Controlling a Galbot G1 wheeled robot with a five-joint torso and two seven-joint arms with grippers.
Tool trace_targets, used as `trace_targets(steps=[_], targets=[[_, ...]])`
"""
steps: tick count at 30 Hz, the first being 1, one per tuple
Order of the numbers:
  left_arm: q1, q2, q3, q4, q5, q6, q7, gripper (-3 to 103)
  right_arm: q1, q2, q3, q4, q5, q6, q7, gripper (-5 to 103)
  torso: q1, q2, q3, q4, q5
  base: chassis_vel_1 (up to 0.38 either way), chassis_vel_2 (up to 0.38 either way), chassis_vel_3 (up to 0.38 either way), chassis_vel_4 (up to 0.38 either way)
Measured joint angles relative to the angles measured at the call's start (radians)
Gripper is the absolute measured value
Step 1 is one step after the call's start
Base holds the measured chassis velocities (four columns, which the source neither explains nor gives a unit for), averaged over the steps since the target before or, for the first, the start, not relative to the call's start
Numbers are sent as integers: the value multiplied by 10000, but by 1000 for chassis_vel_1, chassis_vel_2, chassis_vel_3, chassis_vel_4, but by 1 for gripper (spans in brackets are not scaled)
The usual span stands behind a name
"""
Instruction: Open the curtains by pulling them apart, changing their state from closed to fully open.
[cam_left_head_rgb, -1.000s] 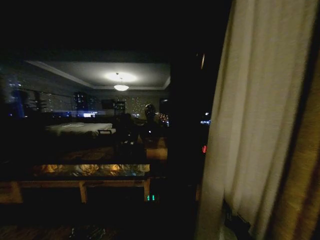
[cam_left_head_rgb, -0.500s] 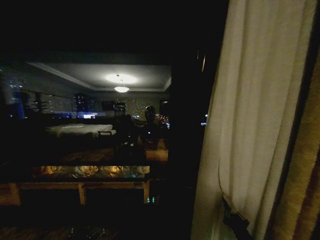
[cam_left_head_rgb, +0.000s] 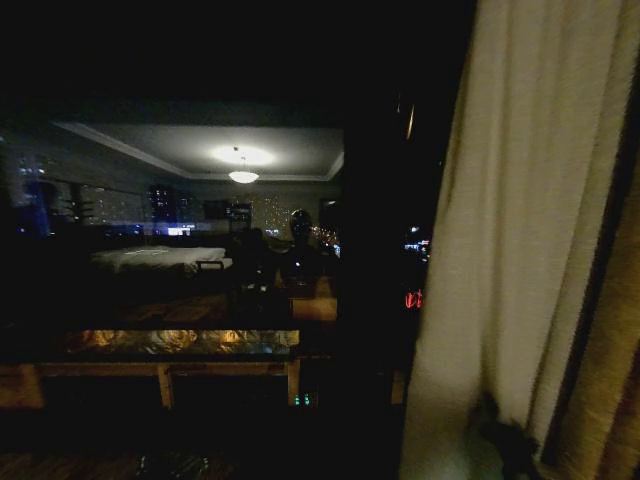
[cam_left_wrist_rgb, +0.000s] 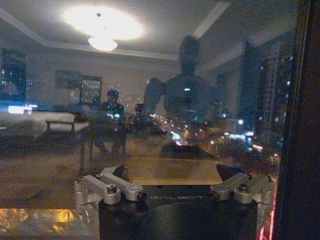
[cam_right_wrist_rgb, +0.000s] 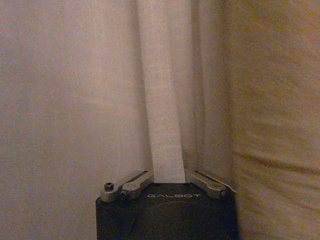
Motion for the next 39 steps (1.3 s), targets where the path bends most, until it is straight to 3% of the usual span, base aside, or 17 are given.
trace_targets(steps=[15, 24, 25, 27, 28, 31, 32, 35, 37, 39], targets=[[18, -1, 16, -24, -1, -1, 21, 100, 677, -17, 1046, -2072, -316, 788, 663, 0, -1, 5, -4, 4, -9, 0, 0, 0, 0], [31, -79, 83, -89, 27, 0, 23, 100, 221, -6, 990, -1507, 241, 820, 476, 0, -1, 1, 1, -5, 11, 0, 0, 0, 0], [30, -108, 123, -93, 65, 4, 26, 100, -202, 29, 728, -1026, 621, 674, 25, 5, -2, -8, 11, -20, 72, 0, 0, 0, 0], [19, -119, 141, -103, 72, -4, 28, 100, -341, 23, 628, -768, 678, 669, -200, 5, 0, -9, 9, -15, 61, 0, 0, 0, 0], [24, -155, 185, -109, 93, 6, 58, 100, -662, 8, 399, -162, 733, 678, -650, 10, 1, -7, 7, -5, 10, 0, 0, 0, 0], [24, -172, 184, -114, 108, 5, 51, 100, -1149, 14, 41, 393, 749, 570, -1262, 21, 1, -7, 6, -2, 20, 0, 0, 0, 0], [37, -146, 182, -123, 117, 7, 54, 100, -1492, 12, -333, 793, 663, 469, -1524, 32, 1, -4, 3, -1, 12, 0, 0, 0, 0], [47, -113, 181, -133, 123, 9, 59, 100, -1705, 13, -633, 1019, 532, 468, -1577, 37, 0, -3, 1, 0, 7, 0, 0, 0, 0], [24, -119, 166, -171, 124, 28, 62, 100, -2060, 12, -1028, 1456, 353, 509, -1600, 48, 0, -1, 1, 1, 5, 0, 0, 0, 0], [17, -132, 167, -179, 122, 36, 63, 100, -2179, 10, -1126, 1589, 310, 523, -1601, 48, 0, -1, 1, 2, 3, 0, 0, 0, 0]])
